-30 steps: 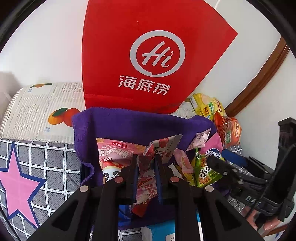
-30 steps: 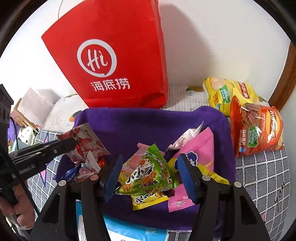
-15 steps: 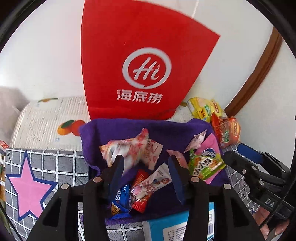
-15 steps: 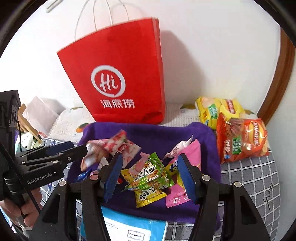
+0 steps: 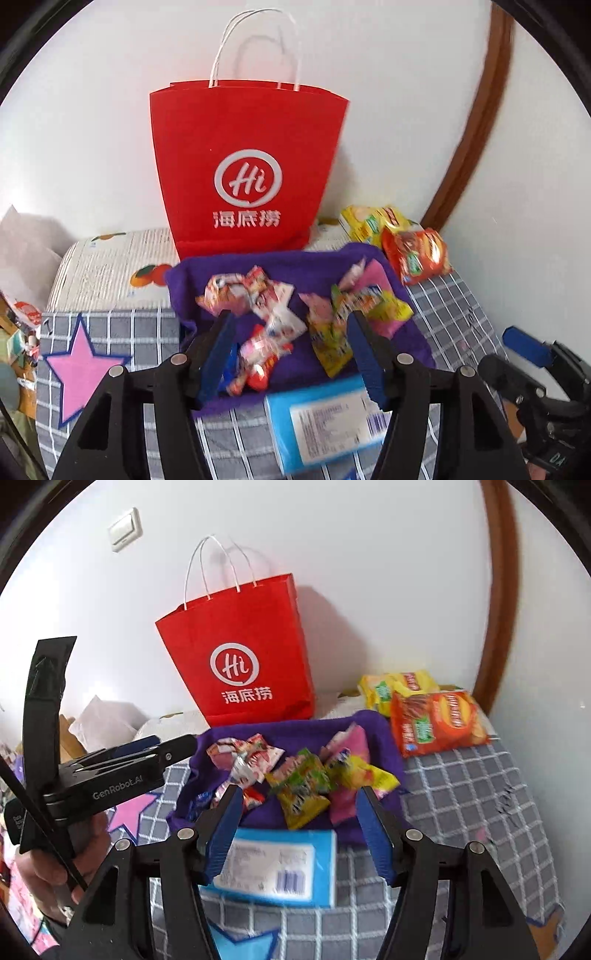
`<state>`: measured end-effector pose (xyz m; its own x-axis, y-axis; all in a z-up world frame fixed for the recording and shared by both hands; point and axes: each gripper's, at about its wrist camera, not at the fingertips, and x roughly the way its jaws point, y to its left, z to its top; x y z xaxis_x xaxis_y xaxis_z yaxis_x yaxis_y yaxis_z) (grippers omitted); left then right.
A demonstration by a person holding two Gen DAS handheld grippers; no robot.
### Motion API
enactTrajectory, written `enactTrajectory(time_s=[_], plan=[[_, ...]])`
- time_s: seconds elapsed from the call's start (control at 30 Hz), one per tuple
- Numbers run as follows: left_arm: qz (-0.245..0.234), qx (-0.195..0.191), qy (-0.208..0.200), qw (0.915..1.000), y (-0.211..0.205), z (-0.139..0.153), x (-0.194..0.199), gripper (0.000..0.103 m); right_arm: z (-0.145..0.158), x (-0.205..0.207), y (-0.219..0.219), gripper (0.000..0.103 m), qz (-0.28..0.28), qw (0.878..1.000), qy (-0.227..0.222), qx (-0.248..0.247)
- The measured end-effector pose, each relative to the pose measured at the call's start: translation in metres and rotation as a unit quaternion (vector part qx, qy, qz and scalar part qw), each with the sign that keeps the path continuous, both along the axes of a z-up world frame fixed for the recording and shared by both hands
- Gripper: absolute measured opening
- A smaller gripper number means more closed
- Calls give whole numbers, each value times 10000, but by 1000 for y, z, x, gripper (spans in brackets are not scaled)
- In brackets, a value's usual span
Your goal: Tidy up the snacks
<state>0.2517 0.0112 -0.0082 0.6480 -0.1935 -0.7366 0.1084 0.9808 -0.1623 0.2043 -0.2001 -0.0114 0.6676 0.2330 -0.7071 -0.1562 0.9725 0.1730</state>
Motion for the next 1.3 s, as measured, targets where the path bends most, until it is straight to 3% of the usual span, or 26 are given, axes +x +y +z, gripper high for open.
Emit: enactTrajectory(time_s=[0.13, 0.23, 0.37, 0.57, 0.7, 0.77, 0.93, 1.3], plan=[[-66, 24, 16, 10000, -3, -2, -40, 63, -2, -36, -12, 66, -90, 9998, -88, 143], [-93, -59, 11, 9999, -4, -9, -72, 65, -8, -64, -19, 83, -151, 9993, -193, 271], [55, 9, -64, 10000, -7, -10, -105, 65, -13, -94, -22, 85, -212, 9994, -238, 162], [121, 231, -286, 9993, -21, -5, -152, 76, -15, -135, -34, 91, -417, 9990, -146, 20], [139, 243, -486, 9984, -27, 5, -183, 90, -14, -160, -42, 98, -598, 9980, -189, -91], [98, 256, -604, 9978, -30, 10, -194, 97, -13, -169, -45, 99, -646, 9977, -159, -113], [202, 527, -883, 9945, -38, 22, -217, 99, -6, -183, -44, 99, -794, 9955, -329, -395], [288, 264, -660, 9971, -27, 14, -222, 99, 1, -192, -42, 99, -841, 9942, -457, -482]])
